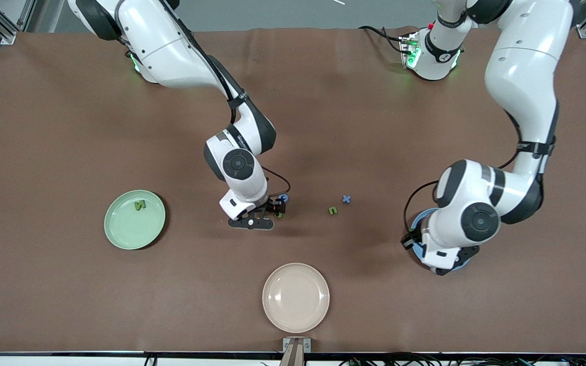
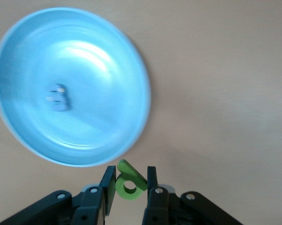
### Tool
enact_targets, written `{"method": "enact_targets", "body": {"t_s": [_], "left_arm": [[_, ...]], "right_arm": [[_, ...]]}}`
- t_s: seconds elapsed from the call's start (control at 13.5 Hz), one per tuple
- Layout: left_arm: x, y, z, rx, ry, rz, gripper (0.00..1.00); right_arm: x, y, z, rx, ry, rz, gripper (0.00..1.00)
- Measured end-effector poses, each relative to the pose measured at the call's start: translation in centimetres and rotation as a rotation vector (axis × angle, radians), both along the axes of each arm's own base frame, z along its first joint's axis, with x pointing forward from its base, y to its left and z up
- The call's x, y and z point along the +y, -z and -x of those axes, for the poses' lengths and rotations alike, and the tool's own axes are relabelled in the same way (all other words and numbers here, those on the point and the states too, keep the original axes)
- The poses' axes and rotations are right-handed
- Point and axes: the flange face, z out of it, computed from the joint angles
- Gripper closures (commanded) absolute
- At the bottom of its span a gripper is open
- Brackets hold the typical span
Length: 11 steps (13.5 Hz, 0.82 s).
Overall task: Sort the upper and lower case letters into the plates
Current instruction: 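Lower the green d onto the blue plate and open the left gripper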
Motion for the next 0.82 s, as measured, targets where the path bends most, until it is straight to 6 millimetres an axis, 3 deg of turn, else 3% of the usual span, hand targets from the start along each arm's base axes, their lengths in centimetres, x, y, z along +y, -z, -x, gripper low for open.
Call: {"method": "enact_targets", "body": {"t_s": [0.22,0.37,0.45,0.52,0.59,0.67,0.74,0.82], "left_arm": [[3.8,3.4,2.2,0.077,0.046,-0.011,0.96],[4.9,5.5,2.7,0.048,0.049,0.007,0.87],[5.1,6.3,3.0,0.03,0.047,0.014,0.69],[5.2,6.9,3.2,0.019,0.051,0.012,0.3],[5.2,7.1,3.2,0.009,0.065,0.0,0.05],[5.2,7.0,3.1,-0.003,0.081,-0.015,0.01],[5.0,6.8,3.0,-0.013,0.091,-0.021,0.01],[4.8,6.4,2.8,-0.022,0.097,-0.023,0.01]], "right_arm": [[2.3,1.6,0.0,-0.021,0.008,0.008,0.15],[3.4,2.2,0.6,-0.021,0.006,0.009,0.2],[3.9,2.5,1.0,-0.021,0.001,0.011,0.26],[4.2,2.8,1.2,-0.021,-0.005,0.016,0.37],[4.4,3.0,1.4,-0.022,-0.011,0.02,0.49],[4.4,3.0,1.4,-0.026,-0.013,0.022,0.64],[4.4,3.0,1.4,-0.027,-0.013,0.021,0.86],[4.4,2.9,1.3,-0.028,-0.013,0.021,0.99]]}}
